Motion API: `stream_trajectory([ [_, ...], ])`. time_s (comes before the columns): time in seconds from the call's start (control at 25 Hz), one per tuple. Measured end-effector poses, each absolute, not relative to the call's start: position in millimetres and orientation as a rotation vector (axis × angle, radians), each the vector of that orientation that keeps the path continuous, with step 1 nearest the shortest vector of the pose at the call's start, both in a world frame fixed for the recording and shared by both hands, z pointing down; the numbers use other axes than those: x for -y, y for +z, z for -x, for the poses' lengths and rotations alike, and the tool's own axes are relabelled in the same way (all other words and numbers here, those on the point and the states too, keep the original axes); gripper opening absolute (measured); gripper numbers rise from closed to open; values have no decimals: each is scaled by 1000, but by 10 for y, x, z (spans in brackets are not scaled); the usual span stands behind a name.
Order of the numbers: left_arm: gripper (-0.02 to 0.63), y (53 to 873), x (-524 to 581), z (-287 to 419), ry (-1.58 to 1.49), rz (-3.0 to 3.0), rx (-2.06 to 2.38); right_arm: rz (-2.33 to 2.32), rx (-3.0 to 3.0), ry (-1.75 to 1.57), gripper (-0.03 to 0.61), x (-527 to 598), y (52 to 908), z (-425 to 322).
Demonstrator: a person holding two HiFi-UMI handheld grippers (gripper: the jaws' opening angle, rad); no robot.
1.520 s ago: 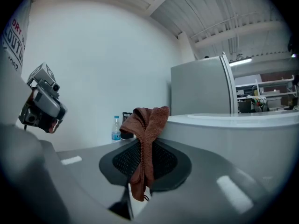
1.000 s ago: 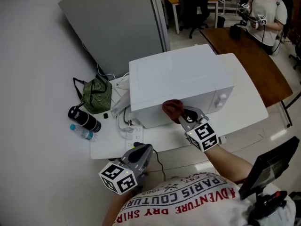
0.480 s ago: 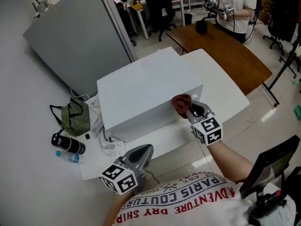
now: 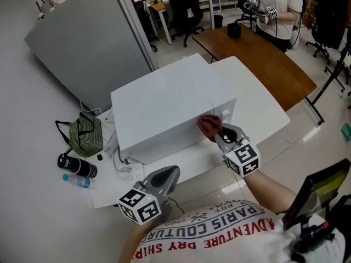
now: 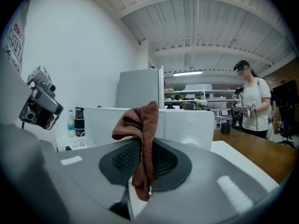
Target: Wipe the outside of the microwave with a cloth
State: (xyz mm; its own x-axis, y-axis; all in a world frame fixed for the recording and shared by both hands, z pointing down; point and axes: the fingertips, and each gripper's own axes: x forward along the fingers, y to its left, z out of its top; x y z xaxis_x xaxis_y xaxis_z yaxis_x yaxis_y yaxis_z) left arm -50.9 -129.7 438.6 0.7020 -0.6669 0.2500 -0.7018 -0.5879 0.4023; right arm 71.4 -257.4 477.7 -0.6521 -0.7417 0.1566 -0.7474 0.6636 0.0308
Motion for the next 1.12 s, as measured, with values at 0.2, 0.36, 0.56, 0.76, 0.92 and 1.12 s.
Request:
stream_trajectory([
  [0.2, 6, 4395, 1123, 741, 83, -2378, 1133, -1003, 2804, 88, 46, 2262, 4851, -107],
  [0.36, 6, 4392, 943, 1124, 56, -2307, 1247, -813, 2855, 93, 46, 2054, 4937, 494],
  [0.56, 6, 4455, 596, 1664, 23, -2184, 1431, -567, 2893, 57, 46, 1724, 5140, 1287],
  [0.76, 6, 4496, 269, 2042, -6, -2077, 1560, -407, 2894, 14, 46, 1510, 5333, 1849],
  [0.92, 6, 4514, 91, 2246, -21, -2015, 1630, -330, 2891, 2, 46, 1448, 5471, 2154],
  [1.12, 6, 4537, 27, 2327, -13, -1985, 1654, -301, 2867, -44, 44, 1487, 5657, 2297],
])
